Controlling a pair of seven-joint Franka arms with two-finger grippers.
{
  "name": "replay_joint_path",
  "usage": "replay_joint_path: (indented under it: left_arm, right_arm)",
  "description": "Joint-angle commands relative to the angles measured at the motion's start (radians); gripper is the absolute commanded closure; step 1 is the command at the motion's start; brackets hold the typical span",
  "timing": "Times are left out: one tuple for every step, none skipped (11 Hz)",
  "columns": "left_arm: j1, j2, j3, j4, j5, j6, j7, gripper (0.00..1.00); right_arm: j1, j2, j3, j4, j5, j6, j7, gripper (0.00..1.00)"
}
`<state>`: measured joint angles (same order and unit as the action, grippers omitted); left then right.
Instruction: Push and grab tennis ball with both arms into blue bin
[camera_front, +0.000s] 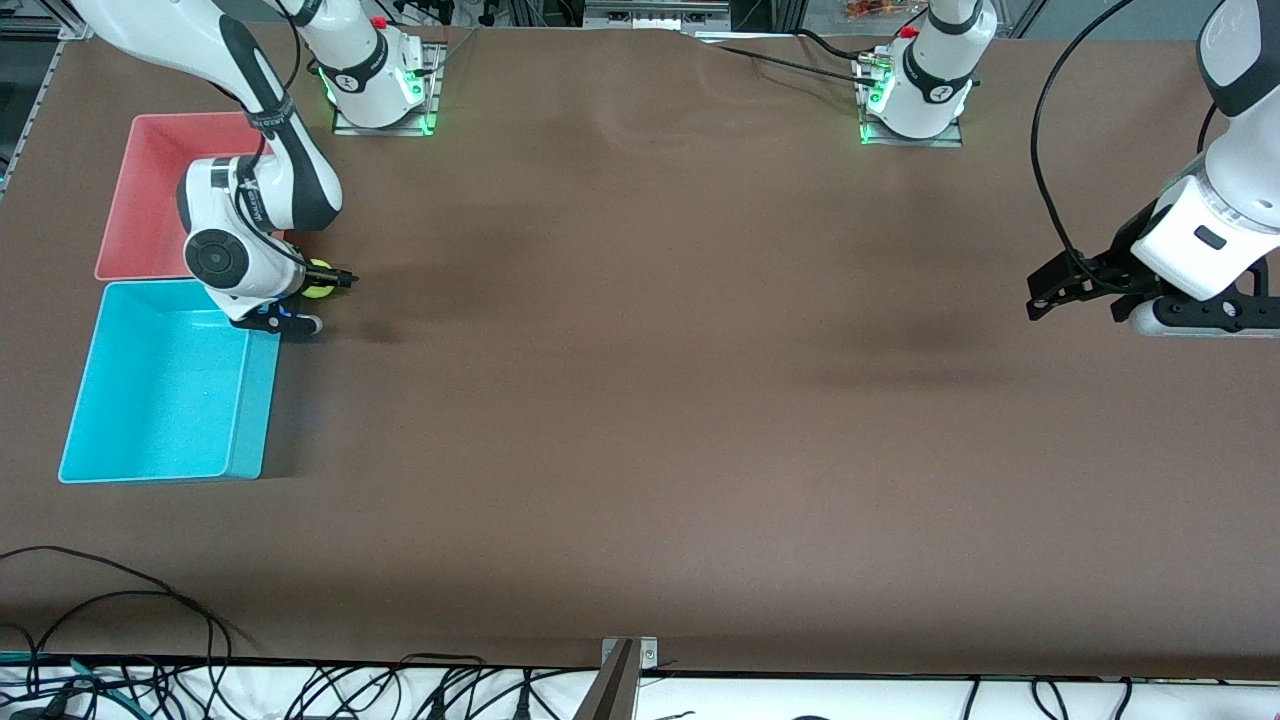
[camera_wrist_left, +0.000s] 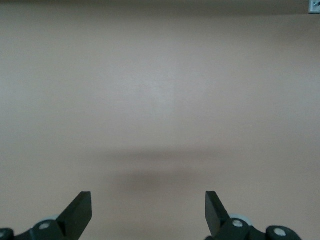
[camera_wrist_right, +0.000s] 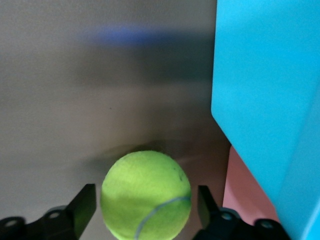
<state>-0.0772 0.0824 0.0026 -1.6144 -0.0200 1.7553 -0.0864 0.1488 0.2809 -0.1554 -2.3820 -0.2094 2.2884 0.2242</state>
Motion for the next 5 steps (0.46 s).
replay_joint_path:
  left_arm:
    - [-0.003,0.011,-0.003,0.033,0.074,-0.033,0.014,0.00]
    - [0.005,0.010,-0.001,0.033,0.063,-0.037,0.017,0.00]
    - [0.004,0.010,-0.001,0.034,0.064,-0.039,0.017,0.00]
    - [0.002,0.010,-0.003,0.034,0.061,-0.039,0.016,0.00]
    - [0.004,0.010,-0.006,0.034,0.060,-0.039,0.016,0.00]
  right_arm:
    - [0.000,0.012,0.002,0.004,-0.019,0.006,0.020,0.32]
    - [0.006,0.012,0.003,0.021,-0.015,0.002,0.017,0.37]
    - [0.008,0.012,0.007,0.045,-0.011,-0.015,0.017,0.44]
    - [0.008,0.012,0.022,0.062,-0.002,-0.039,0.021,0.45]
    - [0.008,0.005,0.040,0.098,0.010,-0.087,0.039,0.47]
